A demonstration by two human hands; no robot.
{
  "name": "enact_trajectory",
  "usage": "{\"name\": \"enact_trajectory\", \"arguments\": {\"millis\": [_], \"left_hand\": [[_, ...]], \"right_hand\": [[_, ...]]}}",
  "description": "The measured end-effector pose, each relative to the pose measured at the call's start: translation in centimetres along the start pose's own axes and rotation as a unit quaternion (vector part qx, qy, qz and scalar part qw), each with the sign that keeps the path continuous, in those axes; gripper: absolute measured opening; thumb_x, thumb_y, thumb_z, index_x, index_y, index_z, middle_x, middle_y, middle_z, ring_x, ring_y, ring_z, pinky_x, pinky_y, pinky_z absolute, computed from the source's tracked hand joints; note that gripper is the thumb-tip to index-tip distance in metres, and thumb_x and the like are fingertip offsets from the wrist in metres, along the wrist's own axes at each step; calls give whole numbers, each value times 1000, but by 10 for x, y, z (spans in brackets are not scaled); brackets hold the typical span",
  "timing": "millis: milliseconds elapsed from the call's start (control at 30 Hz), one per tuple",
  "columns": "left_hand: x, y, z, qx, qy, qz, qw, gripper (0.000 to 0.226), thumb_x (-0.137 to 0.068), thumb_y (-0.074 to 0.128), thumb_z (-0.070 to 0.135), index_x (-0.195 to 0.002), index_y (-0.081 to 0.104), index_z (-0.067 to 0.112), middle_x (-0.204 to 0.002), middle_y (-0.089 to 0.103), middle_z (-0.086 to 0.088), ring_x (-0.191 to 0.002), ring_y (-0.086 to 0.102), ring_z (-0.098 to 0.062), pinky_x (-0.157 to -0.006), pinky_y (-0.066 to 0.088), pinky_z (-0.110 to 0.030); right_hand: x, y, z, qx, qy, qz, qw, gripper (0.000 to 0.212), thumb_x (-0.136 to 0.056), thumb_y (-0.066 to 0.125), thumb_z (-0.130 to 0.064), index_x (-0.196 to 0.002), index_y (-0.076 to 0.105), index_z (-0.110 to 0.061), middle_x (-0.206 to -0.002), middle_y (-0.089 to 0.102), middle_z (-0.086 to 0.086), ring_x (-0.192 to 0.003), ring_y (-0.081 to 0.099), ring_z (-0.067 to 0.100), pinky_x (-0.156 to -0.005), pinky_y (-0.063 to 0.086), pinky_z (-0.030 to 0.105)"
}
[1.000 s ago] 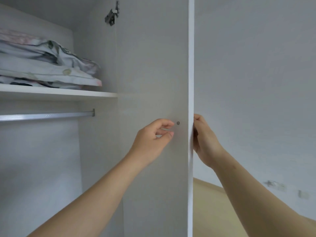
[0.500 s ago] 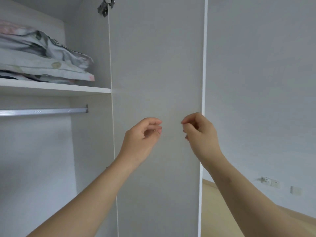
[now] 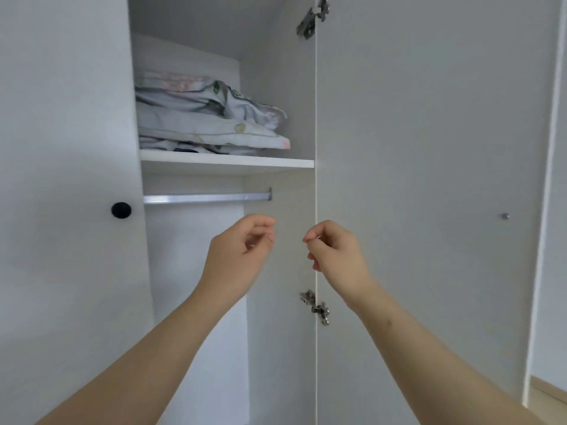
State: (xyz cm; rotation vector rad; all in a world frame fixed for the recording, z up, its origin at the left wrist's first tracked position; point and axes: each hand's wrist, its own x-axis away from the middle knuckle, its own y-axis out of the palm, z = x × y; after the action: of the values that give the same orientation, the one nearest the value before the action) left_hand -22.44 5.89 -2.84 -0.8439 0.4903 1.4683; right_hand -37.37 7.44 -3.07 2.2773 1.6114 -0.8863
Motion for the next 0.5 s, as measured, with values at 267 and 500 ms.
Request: {"name": "enact_trajectory", "arguments": {"millis": [267, 500], "left_hand": [[-8, -105, -25, -225, 6, 97, 970, 19, -87, 57, 10, -92, 65, 27, -89, 63, 14, -75, 60, -1, -68, 43, -9], [-28, -170, -44, -435, -4, 149, 888, 23, -85, 56, 13, -106, 63, 18, -119, 50, -2, -104, 52, -22, -77, 39, -29]], "right_hand": [[-13, 97, -19, -65, -15, -98, 993, 30, -86, 46, -2, -65, 53, -22, -62, 51, -2, -59, 51, 14, -60, 44, 29], [-15, 141, -31, -103, -14, -138, 985, 27, -87, 46, -4, -67, 55, -21, -62, 51, -3, -61, 52, 14, -62, 45, 28]]}}
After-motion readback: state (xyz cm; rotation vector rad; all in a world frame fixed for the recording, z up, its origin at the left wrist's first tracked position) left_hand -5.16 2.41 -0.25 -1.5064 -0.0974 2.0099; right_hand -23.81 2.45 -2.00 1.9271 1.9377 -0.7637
